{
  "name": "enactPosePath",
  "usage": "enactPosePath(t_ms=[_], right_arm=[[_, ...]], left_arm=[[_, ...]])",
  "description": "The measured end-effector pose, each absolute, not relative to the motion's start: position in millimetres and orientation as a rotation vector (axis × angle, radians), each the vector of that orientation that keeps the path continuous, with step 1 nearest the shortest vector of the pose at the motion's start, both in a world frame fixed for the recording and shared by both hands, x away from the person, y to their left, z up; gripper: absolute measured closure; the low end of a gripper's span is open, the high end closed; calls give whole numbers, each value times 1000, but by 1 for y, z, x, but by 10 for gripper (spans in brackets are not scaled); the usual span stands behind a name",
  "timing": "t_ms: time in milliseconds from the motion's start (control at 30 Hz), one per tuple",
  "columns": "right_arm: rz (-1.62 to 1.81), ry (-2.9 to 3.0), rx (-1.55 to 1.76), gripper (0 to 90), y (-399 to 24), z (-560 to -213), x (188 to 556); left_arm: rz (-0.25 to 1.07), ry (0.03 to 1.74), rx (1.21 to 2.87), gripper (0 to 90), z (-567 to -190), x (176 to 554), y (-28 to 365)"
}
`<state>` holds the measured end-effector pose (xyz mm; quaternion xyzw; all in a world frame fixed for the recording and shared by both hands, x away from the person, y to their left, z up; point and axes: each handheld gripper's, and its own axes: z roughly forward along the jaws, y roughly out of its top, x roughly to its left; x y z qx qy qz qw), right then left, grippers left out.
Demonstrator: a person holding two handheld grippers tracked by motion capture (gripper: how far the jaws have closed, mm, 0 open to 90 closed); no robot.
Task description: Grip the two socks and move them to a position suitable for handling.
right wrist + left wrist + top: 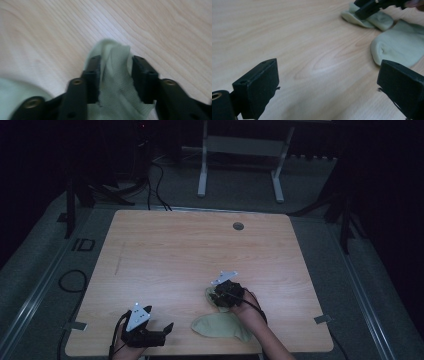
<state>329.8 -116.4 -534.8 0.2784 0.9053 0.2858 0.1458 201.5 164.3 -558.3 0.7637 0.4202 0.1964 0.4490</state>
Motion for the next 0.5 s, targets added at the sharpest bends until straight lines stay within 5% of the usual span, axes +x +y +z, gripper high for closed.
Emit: enactPosePath(t_ms=[233, 367, 500], right_arm=[[941, 2557, 783, 583, -137, -486, 329], [925, 2565, 782, 694, -142, -489, 330], [895, 2598, 788, 702, -143, -508, 335]], left_arm=[[432, 961, 1937, 138, -541, 221, 144], [408, 954, 1978, 221, -535, 245, 117], [335, 956, 2019, 304, -538, 270, 93]])
